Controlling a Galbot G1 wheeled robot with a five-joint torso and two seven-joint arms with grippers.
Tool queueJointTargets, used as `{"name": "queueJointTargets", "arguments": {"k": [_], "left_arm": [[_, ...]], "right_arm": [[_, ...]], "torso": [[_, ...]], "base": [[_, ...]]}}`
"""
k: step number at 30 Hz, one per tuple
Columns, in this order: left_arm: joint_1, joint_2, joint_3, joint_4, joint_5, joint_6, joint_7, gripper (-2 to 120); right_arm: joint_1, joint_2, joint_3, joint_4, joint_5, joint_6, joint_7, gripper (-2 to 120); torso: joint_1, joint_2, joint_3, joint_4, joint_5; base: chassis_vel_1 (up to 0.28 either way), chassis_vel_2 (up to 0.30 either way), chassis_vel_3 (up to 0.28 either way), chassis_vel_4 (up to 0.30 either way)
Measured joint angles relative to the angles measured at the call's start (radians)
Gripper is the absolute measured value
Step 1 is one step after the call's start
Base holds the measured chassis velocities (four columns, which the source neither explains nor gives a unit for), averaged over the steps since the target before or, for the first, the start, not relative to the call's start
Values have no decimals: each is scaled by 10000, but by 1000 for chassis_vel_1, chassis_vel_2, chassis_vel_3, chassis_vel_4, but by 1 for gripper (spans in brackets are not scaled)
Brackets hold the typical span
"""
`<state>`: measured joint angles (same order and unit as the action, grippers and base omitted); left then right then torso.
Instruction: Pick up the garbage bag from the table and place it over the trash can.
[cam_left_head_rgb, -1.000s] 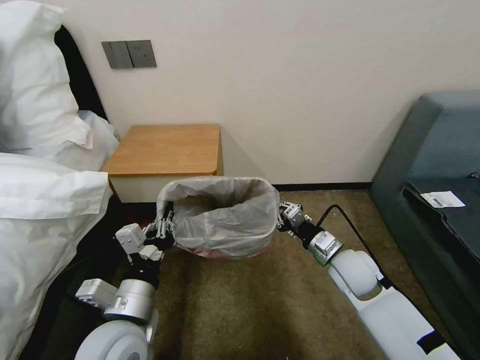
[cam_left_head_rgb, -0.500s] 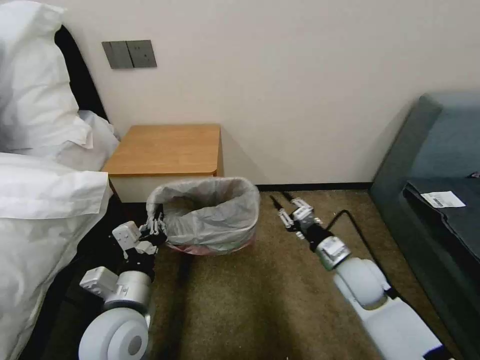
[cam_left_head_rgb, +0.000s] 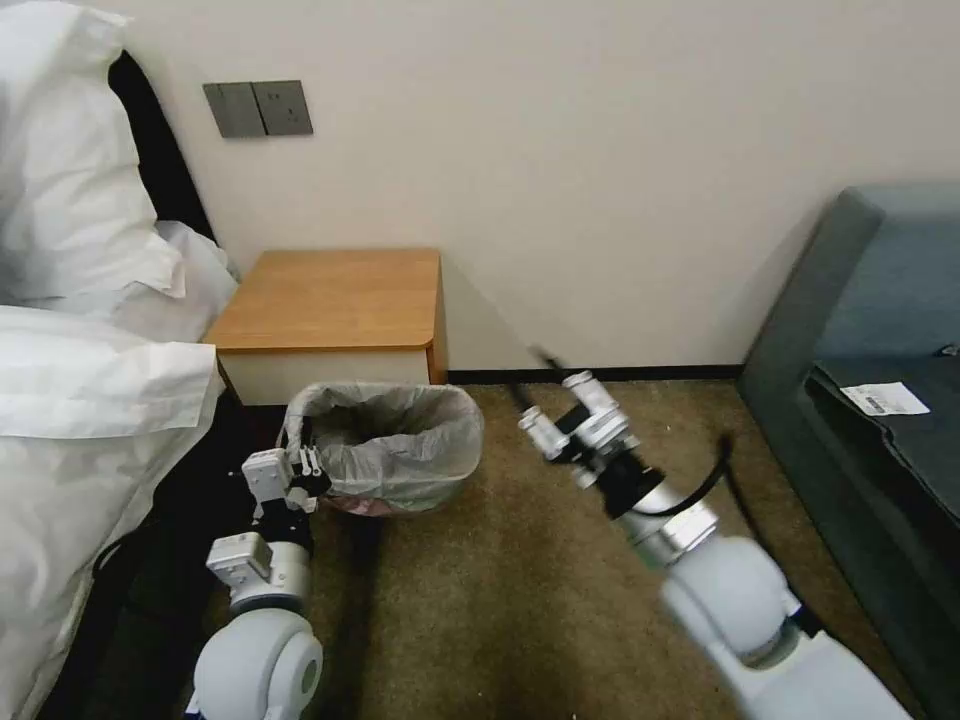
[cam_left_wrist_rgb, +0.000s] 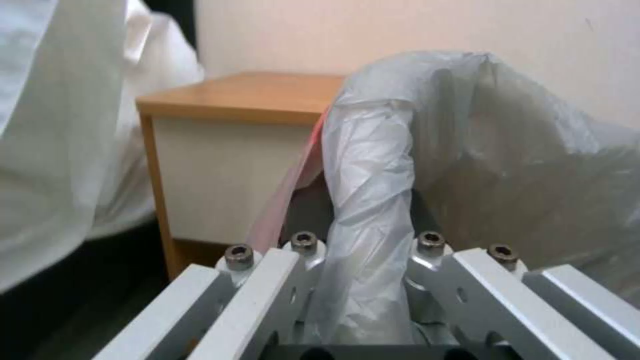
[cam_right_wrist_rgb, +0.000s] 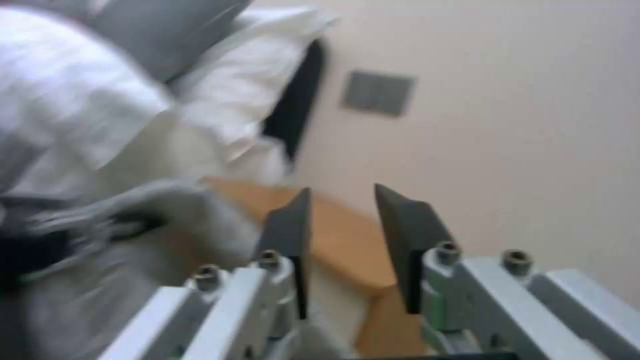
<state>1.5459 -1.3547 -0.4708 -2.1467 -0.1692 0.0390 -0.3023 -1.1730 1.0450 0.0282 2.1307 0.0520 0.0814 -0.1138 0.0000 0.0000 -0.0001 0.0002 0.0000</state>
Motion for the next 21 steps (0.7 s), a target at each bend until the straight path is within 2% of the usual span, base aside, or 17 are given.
{"name": "queueJointTargets", "arguments": {"k": [3, 4, 6, 7, 8, 9, 11, 12, 17, 21], "left_arm": [[-4, 163, 261, 130, 475, -172, 69, 10], [-4, 163, 261, 130, 475, -172, 69, 10], [-1, 223, 428, 269, 1020, -321, 135, 10], [-1, 228, 475, 357, 1304, -430, 164, 10], [-1, 228, 475, 357, 1304, -430, 164, 10], [-3, 223, 549, 498, 1722, -593, 178, 10], [-4, 206, 662, 585, 2002, -672, 178, 10], [1, 189, 749, 590, 2097, -672, 179, 10], [-21, 179, 861, 583, 2282, -617, 251, 10], [-56, 161, 885, 502, 2328, -553, 297, 10]], "right_arm": [[811, -267, -802, -421, 106, -389, -539, 13], [811, -267, -802, -421, 106, -389, -539, 13], [1404, -495, -1482, -549, 1028, -1266, -682, 1], [1590, -533, -1732, -551, 1515, -1687, -505, 0], [1590, -533, -1732, -551, 1515, -1687, -505, 0], [1937, -538, -2122, -559, 2452, -2533, -42, 0], [2354, -487, -2437, -698, 3039, -3175, 361, 0], [2717, -471, -2643, -900, 3095, -3541, 509, 0], [3827, -549, -3242, -1522, 2781, -4215, 540, 0], [5307, -505, -4391, -2415, 2919, -4854, 647, 0]], "torso": [[0, 0, 0, -1, 0], [0, 0, 0, -1, 0], [0, 0, 0, -2, -1], [0, 0, 0, -2, -1], [0, 0, 0, -2, -1], [0, 0, 1, -2, -1], [0, 0, 0, -2, -1], [0, 0, 2, -2, 1], [0, 0, 2, -1, -1], [1, 0, 2, -1, -1]], "base": [[0, 0, 0, 0], [0, 0, 0, 0], [0, 0, 0, 0], [0, 0, 0, 0], [0, 0, 0, 0], [0, 0, 0, 0], [0, 0, 0, 0], [0, 0, 0, 0], [0, 0, 0, 0], [0, 0, 0, 0]]}}
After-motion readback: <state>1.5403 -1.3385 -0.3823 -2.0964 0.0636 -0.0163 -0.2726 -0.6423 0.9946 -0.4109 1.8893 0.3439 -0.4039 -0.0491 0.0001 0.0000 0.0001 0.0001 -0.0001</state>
